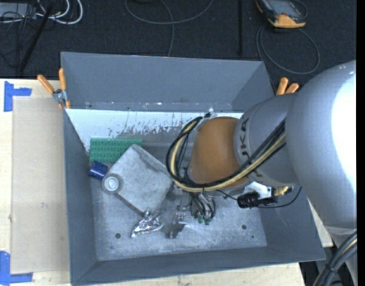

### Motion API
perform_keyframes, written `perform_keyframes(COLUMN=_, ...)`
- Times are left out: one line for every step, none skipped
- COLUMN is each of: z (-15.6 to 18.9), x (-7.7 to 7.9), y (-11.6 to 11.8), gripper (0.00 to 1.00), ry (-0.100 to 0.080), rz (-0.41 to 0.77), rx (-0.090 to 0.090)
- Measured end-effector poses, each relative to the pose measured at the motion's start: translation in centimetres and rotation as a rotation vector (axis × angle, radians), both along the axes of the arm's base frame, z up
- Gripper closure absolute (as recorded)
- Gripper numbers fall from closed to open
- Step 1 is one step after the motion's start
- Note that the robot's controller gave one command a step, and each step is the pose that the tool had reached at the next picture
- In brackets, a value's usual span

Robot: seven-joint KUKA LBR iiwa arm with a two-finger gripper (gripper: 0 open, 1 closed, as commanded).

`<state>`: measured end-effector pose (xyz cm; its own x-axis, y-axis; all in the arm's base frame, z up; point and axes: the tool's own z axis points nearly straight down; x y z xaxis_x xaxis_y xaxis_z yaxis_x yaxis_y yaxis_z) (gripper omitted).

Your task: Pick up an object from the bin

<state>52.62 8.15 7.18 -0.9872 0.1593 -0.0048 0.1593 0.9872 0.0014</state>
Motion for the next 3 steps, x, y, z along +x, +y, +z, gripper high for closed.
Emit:
perform_keyframes(z=-0.3, x=-2.6, y=10.5, gripper=0.0, ry=0.015, rz=0.352, rx=-0.004)
perform_keyframes(z=0.1, x=-4.5, y=6.6, gripper=0.0, ry=-0.009, rz=0.426, rx=0.0)
perform_keyframes(z=0.1, x=-4.5, y=6.7, gripper=1.0, ry=-0.004, rz=0.427, rx=0.0)
